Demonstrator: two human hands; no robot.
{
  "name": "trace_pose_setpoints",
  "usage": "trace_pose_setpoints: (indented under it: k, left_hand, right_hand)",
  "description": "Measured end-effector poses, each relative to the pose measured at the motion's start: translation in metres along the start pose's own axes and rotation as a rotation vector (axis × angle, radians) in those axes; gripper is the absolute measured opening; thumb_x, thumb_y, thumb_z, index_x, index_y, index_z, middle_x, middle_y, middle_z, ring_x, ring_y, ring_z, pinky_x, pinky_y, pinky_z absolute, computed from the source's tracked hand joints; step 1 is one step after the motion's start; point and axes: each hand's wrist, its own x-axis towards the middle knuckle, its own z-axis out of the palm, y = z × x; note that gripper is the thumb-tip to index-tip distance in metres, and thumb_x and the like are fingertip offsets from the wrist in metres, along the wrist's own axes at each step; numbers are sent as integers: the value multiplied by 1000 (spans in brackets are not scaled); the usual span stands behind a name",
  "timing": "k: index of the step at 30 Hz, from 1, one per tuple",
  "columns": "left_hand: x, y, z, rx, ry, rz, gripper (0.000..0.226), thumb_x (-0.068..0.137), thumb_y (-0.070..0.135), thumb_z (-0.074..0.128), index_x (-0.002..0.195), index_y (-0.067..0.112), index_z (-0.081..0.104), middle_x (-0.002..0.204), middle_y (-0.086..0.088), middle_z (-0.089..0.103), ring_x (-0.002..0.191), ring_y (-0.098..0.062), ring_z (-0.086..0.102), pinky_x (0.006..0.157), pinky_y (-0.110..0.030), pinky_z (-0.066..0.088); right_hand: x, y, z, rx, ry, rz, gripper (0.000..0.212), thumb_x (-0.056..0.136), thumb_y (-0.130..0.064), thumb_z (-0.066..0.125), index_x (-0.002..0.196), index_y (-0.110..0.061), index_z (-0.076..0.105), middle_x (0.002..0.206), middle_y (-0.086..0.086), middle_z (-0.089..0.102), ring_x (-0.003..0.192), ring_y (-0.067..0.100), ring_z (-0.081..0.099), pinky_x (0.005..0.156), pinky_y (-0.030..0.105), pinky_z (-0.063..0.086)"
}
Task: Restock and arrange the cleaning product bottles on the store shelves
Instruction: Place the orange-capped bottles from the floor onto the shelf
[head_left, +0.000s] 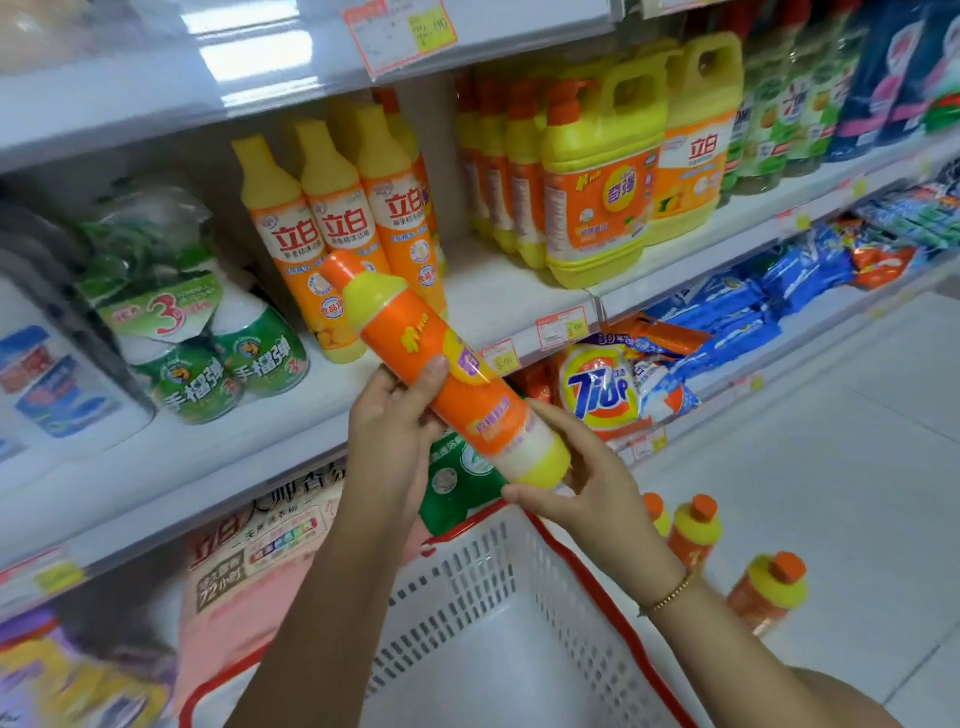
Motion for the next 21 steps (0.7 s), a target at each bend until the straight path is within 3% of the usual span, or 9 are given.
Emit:
trace_pose_setpoints:
  k: [3,6,11,15,17,19,21]
  left_hand:
    - [0,6,3,-119,40,-5,54,75,28,66,125,10,56,112,-3,71,101,-16,69,89,-37,54]
    - [-2,7,8,-164,55,-16,59,75,28,66,129,10,54,116,-5,70,106,-17,67,96,-39,51]
    - [2,3,9,-207,-51,14,51,79,24,64,128,13,54,119,-4,68,112,-17,64,100,-39,48]
    - [1,-4,10,-185,-154,-3,41,81,17,64,121,12,56,112,-3,69,107,-19,64,96,-39,51]
    - [-2,-6,11,-143,-142,2,39,82,12,68,120,12,57,109,-3,70,105,-19,66,96,-39,51]
    - [-6,-5,15,-98,-59,32,45,77,14,68,120,11,58,110,-4,71,107,-19,66,94,-38,53]
    - [-9,-4,18,-86,19,64,52,73,17,68,123,10,59,115,-6,70,109,-19,66,94,-38,53]
  right_hand:
    - [-2,-8,6,-106,132,-146,70,72,-15,81,124,-48,47,124,-26,52,118,1,52,88,18,51]
    - [-4,-11,7,-68,194,-161,63,72,-15,80,122,-41,50,120,-20,55,114,1,55,82,14,51]
    - [2,-15,-6,358,52,0,50,74,-19,80,119,-18,58,106,-9,66,97,9,66,73,23,54]
    - [7,-10,-12,990,-118,386,74,49,-36,92,112,-9,63,98,17,68,72,25,66,52,24,52]
    - [7,-10,-12,1091,-111,501,69,53,-43,90,108,-8,68,96,21,67,66,28,65,47,25,51]
    - [7,-12,-13,805,-19,396,58,69,-51,75,111,-14,65,104,13,68,76,26,68,56,26,56]
    - [5,-13,-13,216,83,84,49,76,-46,70,121,-29,56,117,-12,60,101,14,64,74,26,57]
